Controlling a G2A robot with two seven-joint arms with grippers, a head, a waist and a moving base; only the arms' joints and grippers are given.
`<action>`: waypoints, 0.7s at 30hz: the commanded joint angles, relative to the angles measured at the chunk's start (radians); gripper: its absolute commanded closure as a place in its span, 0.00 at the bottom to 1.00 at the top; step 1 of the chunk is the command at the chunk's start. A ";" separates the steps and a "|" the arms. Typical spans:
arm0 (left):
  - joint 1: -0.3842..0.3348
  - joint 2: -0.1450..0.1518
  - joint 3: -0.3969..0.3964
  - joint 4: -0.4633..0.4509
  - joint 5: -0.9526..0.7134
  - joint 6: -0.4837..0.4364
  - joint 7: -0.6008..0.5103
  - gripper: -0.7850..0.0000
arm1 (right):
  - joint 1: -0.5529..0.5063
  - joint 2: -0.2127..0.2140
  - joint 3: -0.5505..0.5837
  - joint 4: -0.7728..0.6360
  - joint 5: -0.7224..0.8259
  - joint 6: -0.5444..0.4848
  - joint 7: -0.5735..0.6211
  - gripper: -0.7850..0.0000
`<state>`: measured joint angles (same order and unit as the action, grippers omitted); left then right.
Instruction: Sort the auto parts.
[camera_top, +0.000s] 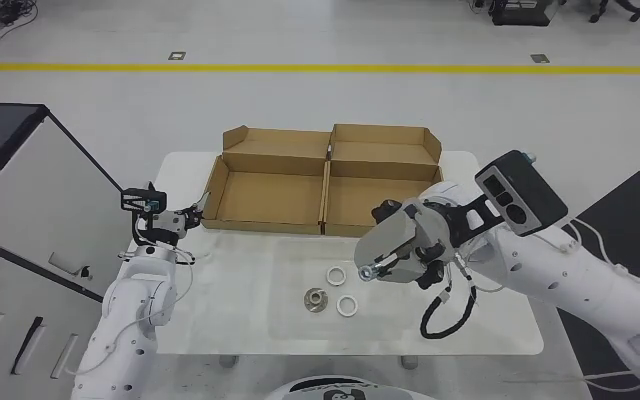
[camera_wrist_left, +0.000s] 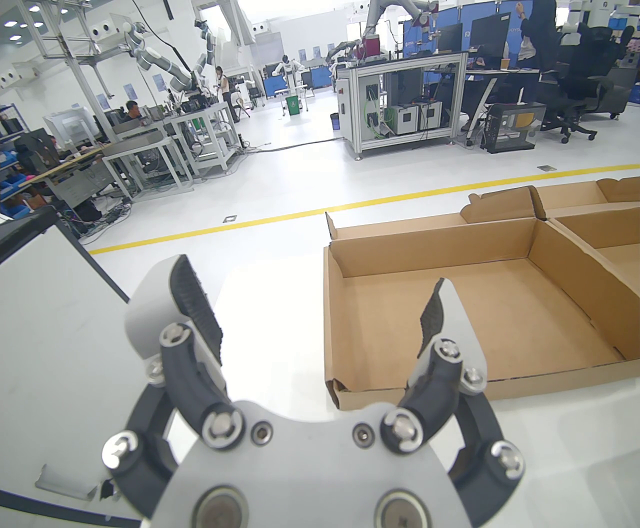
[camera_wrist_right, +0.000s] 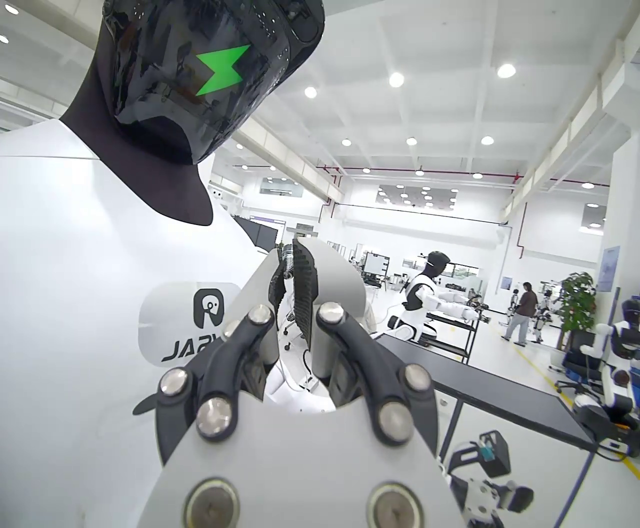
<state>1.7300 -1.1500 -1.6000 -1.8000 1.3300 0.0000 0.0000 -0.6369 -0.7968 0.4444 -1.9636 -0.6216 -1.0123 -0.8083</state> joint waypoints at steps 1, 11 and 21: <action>0.000 0.000 0.000 0.000 0.000 0.000 0.000 0.00 | 0.000 0.000 -0.001 0.001 -0.001 0.000 0.000 1.00; 0.000 0.000 0.000 0.000 0.000 0.000 0.000 0.00 | -0.079 -0.012 0.098 -0.069 0.064 0.011 -0.011 1.00; 0.000 0.000 0.000 0.000 0.000 0.000 0.000 0.00 | -0.232 -0.056 0.262 -0.142 0.097 0.000 0.000 1.00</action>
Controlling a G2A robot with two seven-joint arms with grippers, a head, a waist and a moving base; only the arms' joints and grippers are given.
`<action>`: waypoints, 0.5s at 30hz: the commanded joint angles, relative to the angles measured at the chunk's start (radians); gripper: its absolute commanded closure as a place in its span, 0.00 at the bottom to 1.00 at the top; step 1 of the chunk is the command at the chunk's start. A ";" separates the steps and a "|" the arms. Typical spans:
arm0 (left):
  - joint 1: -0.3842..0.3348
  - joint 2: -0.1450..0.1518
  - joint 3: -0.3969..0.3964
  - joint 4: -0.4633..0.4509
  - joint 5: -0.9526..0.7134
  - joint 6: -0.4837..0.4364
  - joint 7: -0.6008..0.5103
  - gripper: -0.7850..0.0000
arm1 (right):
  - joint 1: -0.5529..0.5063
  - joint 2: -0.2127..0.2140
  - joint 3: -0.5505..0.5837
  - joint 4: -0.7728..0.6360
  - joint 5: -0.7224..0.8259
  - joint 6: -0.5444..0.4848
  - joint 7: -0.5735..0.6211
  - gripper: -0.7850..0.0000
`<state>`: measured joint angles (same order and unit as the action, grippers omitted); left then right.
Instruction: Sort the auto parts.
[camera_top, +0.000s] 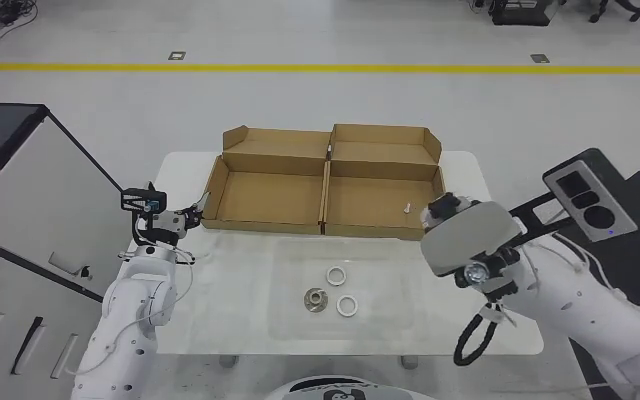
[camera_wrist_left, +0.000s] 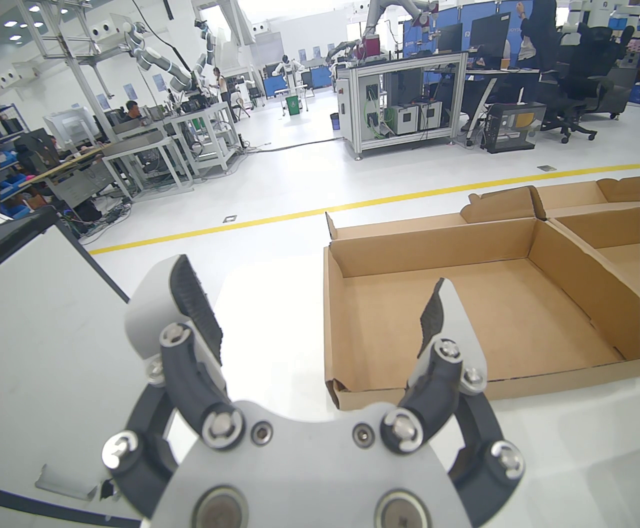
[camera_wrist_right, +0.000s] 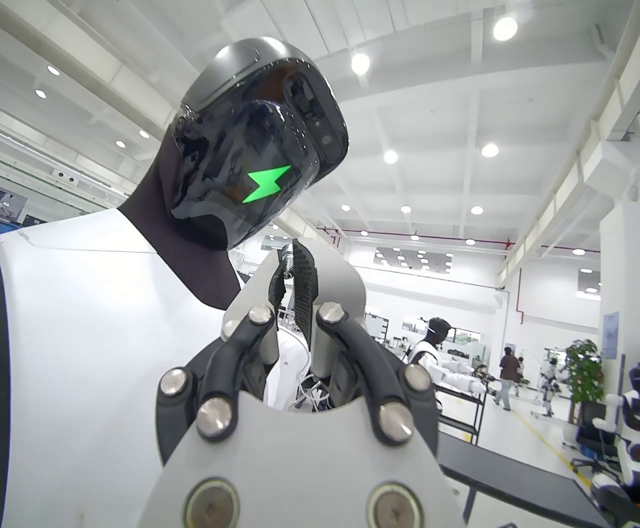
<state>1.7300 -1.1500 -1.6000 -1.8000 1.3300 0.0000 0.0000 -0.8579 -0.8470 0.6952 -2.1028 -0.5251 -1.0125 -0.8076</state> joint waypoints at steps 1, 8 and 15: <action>0.000 0.000 0.000 0.000 0.000 0.000 0.000 0.00 | -0.018 -0.012 0.018 -0.002 -0.005 0.000 0.000 1.00; 0.000 0.000 0.000 0.000 0.000 0.000 0.000 0.00 | -0.029 -0.032 0.017 0.072 -0.076 0.000 0.053 1.00; 0.000 0.000 0.000 0.000 0.000 0.000 0.000 0.00 | -0.019 -0.032 0.029 0.113 -0.019 0.000 0.248 1.00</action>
<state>1.7300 -1.1500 -1.6000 -1.8000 1.3300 0.0000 0.0000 -0.8788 -0.8787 0.7211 -1.9922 -0.5588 -1.0123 -0.5962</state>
